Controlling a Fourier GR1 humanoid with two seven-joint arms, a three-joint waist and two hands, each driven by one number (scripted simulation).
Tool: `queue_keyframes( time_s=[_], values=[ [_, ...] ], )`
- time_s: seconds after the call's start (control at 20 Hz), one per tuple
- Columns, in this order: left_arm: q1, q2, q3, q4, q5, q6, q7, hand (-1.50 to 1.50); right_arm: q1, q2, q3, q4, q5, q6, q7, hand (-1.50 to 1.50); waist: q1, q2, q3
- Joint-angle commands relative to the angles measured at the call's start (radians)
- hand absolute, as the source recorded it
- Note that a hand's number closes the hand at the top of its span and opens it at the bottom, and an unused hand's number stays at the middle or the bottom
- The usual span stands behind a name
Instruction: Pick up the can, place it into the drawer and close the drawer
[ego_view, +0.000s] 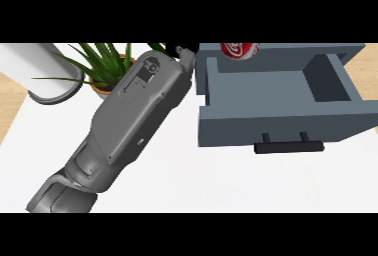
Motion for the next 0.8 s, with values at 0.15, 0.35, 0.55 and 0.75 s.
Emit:
queue_keyframes(
  time_s=[0.15, 0.35, 0.55, 0.75],
  values=[
    [-0.117, 0.0, -0.076, 0.157, 0.135, 0.032, -0.059, 1.5, -0.022, 0.003, 0.004, -0.01, 0.007, -0.01, 0.023, -1.5, -0.016, 0.003, 0.0],
    [-0.182, 0.0, -0.142, 0.223, 0.209, 0.097, -0.088, 1.5, -0.029, 0.006, 0.012, 0.01, 0.019, 0.024, -0.005, -1.5, -0.041, 0.008, 0.002],
    [-0.131, 0.0, -0.2, 0.258, 0.281, 0.067, -0.154, 1.5, -0.053, -0.042, -0.008, -0.019, -0.058, -0.018, 0.064, -1.5, -0.04, 0.008, 0.001],
    [-0.149, 0.0, -0.275, 0.27, 0.348, 0.115, -0.161, 1.5, -0.046, -0.004, 0.012, -0.001, -0.016, -0.001, 0.027, -1.5, -0.051, 0.01, 0.002]
  ],
)
